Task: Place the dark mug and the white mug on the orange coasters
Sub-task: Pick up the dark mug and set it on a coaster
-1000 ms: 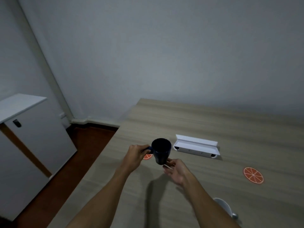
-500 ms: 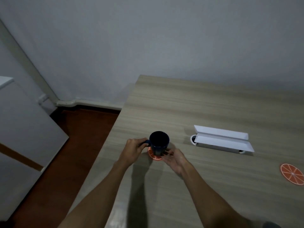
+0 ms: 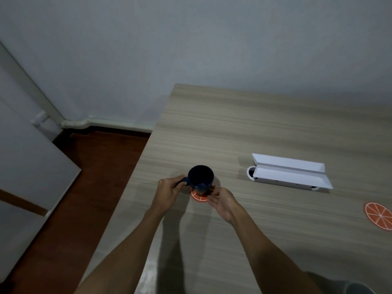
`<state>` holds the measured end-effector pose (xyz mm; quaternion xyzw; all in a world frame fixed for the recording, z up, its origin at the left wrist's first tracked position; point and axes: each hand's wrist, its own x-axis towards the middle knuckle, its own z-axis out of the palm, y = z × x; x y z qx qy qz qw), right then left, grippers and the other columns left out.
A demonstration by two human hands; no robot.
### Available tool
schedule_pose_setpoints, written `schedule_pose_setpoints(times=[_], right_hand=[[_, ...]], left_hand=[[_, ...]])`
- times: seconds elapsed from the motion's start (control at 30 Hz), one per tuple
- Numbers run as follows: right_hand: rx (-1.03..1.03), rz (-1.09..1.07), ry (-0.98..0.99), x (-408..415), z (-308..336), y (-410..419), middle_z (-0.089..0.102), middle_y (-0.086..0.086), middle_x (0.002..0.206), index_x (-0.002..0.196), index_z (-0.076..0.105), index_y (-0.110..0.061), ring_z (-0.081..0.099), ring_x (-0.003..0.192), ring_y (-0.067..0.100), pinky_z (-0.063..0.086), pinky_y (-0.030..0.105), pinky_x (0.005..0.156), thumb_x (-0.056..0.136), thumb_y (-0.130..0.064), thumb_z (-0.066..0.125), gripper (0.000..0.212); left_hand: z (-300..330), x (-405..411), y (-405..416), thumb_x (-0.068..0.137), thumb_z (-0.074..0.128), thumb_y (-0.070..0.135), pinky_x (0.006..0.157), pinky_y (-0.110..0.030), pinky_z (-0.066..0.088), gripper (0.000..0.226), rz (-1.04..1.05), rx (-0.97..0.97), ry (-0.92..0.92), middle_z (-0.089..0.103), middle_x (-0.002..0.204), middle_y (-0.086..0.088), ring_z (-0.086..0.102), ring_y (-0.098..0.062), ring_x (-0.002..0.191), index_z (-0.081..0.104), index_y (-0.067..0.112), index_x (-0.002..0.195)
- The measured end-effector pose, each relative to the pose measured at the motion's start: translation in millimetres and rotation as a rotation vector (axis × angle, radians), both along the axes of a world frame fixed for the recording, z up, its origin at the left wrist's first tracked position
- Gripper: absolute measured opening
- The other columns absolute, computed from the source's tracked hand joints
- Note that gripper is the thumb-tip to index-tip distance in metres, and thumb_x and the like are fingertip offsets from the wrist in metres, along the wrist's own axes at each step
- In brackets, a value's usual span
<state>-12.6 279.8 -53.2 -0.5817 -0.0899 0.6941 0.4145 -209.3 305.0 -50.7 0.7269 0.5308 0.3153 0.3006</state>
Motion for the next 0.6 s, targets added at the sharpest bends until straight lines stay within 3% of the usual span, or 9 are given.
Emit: schedule_pose_setpoints(times=[0.07, 0.17, 0.33, 0.47, 0.6], right_hand=[[0.018, 0.026, -0.022, 0, 3, 0, 0.045, 0.022, 0.144, 0.141, 0.035, 0.005, 0.049, 0.126, 0.029, 0.038, 0.037, 0.109, 0.089, 0.006, 0.029, 0.053], [0.066, 0.058, -0.026, 4, 11, -1, 0.055, 0.018, 0.135, 0.139, 0.043, -0.003, 0.057, 0.114, 0.026, 0.043, 0.036, 0.103, 0.090, 0.004, 0.027, 0.052], [0.102, 0.133, -0.156, 41, 44, -14, 0.052, 0.017, 0.138, 0.141, 0.040, -0.009, 0.053, 0.124, 0.032, 0.040, 0.041, 0.110, 0.096, -0.009, 0.032, 0.046], [0.165, 0.205, -0.314, 79, 85, -39, 0.063, 0.015, 0.124, 0.130, 0.053, -0.014, 0.063, 0.110, 0.025, 0.046, 0.039, 0.103, 0.093, -0.018, 0.038, 0.040], [0.242, 0.312, -0.512, 121, 116, -83, 0.069, 0.009, 0.105, 0.123, 0.060, -0.014, 0.070, 0.095, 0.023, 0.055, 0.038, 0.086, 0.093, -0.023, 0.046, 0.035]], left_hand=[[1, 2, -1, 0.090, 0.066, 0.009, 0.079, -0.009, 0.053, 0.028, 0.008, 0.003, 0.013, 0.077, 0.099, 0.010, 0.068, 0.012, 0.084, 0.072, 0.017, 0.117], [4, 4, -3, 0.090, 0.067, 0.009, 0.088, -0.019, 0.057, 0.032, 0.036, -0.025, 0.052, 0.077, 0.107, 0.002, 0.071, -0.001, 0.093, 0.070, 0.015, 0.121], [31, 3, -11, 0.090, 0.066, 0.022, 0.100, -0.042, 0.053, 0.053, 0.082, -0.162, 0.296, 0.068, 0.127, -0.005, 0.064, -0.021, 0.117, 0.051, 0.019, 0.141], [75, 18, -36, 0.094, 0.058, 0.020, 0.083, -0.031, 0.053, 0.019, 0.197, -0.015, 0.284, 0.067, 0.108, -0.002, 0.062, -0.017, 0.100, 0.062, 0.016, 0.112], [98, 57, -70, 0.092, 0.061, 0.014, 0.083, -0.031, 0.054, 0.015, 0.062, -0.146, 0.174, 0.069, 0.102, -0.004, 0.065, -0.018, 0.093, 0.067, 0.012, 0.105]])
